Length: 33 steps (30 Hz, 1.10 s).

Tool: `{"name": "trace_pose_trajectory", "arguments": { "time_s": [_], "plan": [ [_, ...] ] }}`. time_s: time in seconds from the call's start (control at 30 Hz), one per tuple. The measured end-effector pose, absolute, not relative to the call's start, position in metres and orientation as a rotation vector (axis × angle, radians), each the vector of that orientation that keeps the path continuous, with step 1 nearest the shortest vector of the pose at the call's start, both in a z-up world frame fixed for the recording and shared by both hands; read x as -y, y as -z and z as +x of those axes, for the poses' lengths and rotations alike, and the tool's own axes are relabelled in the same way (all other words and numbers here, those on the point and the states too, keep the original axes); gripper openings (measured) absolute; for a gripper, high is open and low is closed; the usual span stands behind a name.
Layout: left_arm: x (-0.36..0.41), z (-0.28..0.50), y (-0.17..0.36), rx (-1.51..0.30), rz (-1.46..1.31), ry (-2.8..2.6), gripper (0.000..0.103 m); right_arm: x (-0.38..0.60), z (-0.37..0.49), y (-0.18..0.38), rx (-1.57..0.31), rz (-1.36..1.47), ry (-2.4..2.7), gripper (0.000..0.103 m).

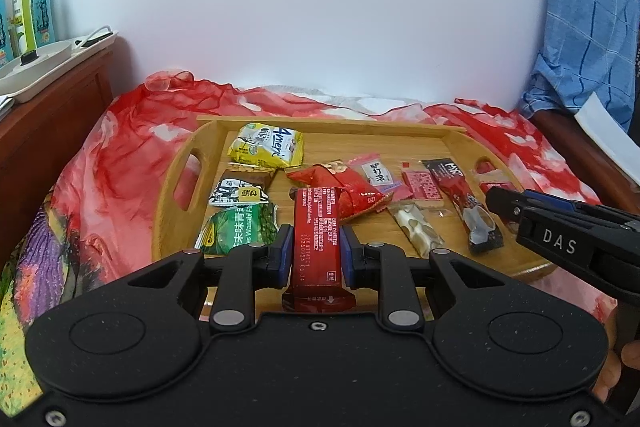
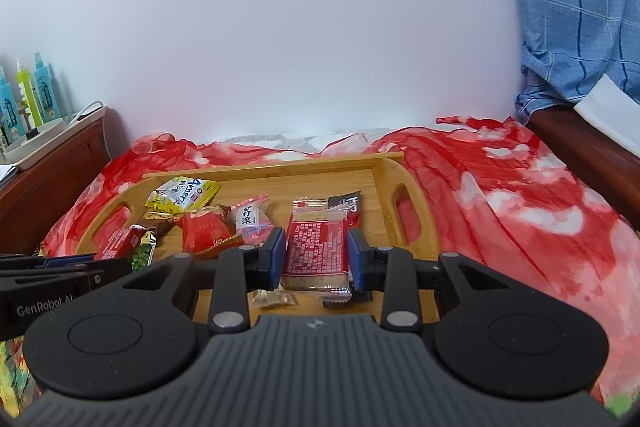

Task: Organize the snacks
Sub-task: 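Carry the red bar pack and red-white cracker pack over the tray with both tools, then lower both held packs onto the tray with both tools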

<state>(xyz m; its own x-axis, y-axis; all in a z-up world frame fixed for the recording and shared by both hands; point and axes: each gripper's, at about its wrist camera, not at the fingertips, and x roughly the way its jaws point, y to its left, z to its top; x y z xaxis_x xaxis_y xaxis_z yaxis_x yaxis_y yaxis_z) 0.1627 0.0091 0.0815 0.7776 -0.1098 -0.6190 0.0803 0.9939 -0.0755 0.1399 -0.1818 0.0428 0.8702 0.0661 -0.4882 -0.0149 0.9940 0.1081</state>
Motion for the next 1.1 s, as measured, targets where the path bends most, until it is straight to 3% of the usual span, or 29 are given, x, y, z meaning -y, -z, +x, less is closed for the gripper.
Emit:
{"name": "trace_pose_trajectory", "arguments": {
  "time_s": [0.67,1.1],
  "plan": [
    [-0.017,0.208,-0.077,-0.671,-0.072,0.102,0.023,0.177,0.181,-0.035,-0.538,0.098,-0.046,0.037],
    [-0.020,0.278,-0.092,-0.699,-0.162,0.143,0.023,0.189,0.247,-0.043,-0.599,0.176,-0.118,0.037]
  ]
}}
